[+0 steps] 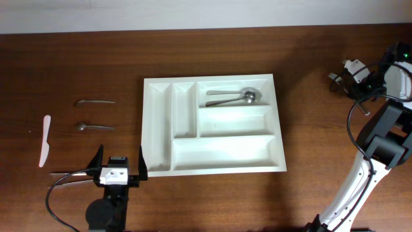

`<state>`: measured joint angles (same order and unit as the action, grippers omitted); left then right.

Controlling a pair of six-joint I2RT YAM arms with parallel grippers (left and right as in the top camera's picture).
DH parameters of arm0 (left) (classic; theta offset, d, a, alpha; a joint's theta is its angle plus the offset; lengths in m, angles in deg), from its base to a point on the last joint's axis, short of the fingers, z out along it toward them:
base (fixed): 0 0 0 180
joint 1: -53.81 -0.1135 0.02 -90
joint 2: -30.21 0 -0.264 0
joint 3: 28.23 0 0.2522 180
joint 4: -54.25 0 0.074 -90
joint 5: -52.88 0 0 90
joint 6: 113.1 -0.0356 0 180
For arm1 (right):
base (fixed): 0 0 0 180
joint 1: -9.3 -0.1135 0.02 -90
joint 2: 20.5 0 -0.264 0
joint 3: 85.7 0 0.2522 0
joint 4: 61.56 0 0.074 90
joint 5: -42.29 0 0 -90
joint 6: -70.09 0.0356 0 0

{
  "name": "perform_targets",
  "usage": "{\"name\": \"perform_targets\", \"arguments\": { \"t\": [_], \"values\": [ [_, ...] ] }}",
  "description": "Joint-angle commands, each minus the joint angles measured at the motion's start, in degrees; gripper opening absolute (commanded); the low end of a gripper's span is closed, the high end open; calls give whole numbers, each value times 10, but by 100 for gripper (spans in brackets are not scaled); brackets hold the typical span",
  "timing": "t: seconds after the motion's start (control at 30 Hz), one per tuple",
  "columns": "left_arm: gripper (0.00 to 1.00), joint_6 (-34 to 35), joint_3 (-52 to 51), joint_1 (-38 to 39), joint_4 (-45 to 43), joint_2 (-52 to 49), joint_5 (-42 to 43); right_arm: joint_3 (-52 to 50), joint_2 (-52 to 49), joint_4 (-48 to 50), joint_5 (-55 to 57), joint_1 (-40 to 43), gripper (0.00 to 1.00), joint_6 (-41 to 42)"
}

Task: Pack container
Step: 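Grasp the silver fork with the right gripper and lift it, then carry the fork with the right gripper over the tray's middle compartment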

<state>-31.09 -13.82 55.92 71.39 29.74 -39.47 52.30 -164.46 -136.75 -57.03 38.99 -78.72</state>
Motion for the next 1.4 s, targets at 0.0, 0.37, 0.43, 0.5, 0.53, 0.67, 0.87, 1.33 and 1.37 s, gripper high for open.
{"name": "perform_targets", "arguments": {
  "t": [0.0, 0.37, 0.43, 0.5, 0.53, 0.67, 0.87, 1.33, 1.37],
  "values": [
    [99, -7, -1, -3, -3, 1, -6, -12, -9, -1, 9, 3, 4, -2],
    [99, -7, -1, -3, -3, 1, -6, 3, -6, 20, -7, -4, 4, 95],
    [99, -7, -1, -3, -3, 1, -6, 20, -2, 17, -20, -10, 4, 115],
    [99, -7, -1, -3, -3, 1, -6, 45, 4, 16, -33, -20, 4, 143],
    [99, -7, -1, -3, -3, 1, -6, 59, 9, 15, -38, -25, 4, 157],
    [99, -7, -1, -3, 0, 1, -6, 143, 31, -3, -55, -52, 4, 230],
    [99, -7, -1, -3, 11, 1, -6, 303, 54, -97, -55, -90, 4, 404],
    [99, -7, -1, -3, 12, 1, -6, 490, 78, -271, -57, -145, 4, 856],
    [99, -7, -1, -3, 12, 1, -6, 490, 78, -283, -58, -148, 4, 897]
  ]
}}
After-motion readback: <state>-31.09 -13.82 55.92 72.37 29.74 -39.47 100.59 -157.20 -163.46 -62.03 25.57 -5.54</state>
